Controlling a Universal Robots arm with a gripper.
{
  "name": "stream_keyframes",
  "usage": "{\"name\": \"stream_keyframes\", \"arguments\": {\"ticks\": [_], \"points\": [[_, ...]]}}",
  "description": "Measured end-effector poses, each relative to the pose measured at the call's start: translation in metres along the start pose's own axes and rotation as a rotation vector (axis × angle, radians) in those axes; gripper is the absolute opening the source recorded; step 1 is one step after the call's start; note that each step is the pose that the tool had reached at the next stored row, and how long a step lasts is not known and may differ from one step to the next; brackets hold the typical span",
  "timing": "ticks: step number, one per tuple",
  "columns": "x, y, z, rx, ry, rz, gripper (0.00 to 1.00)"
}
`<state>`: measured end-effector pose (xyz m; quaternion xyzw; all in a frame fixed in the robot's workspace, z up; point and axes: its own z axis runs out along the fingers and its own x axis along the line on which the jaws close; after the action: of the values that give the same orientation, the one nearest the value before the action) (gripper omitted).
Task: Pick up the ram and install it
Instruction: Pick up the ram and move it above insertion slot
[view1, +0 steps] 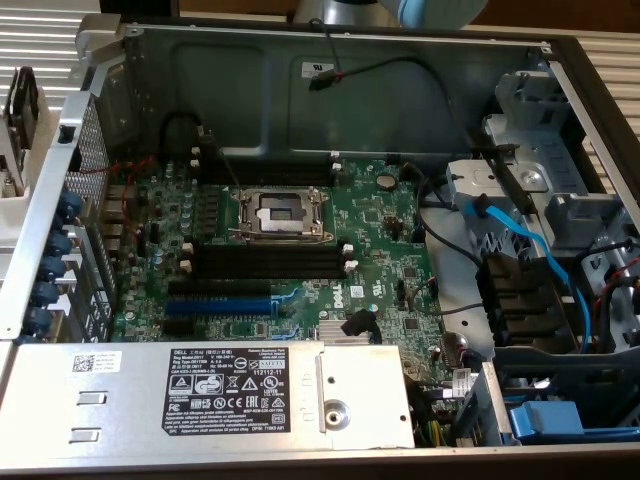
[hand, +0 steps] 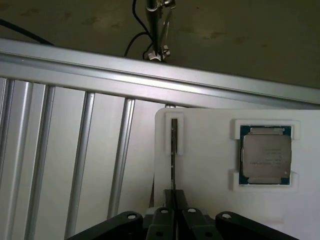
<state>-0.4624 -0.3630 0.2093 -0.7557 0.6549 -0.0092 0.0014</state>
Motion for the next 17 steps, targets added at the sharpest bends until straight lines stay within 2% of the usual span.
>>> {"name": "stream_keyframes", "arguments": {"ticks": [8,17], "points": [[0.0,0.0,-0.0125,0.0006,-0.0036,0.0,0.13],[-0.001,0.0004,-0.0273,0.0008,-0.0047,0.0,0.13]]}}
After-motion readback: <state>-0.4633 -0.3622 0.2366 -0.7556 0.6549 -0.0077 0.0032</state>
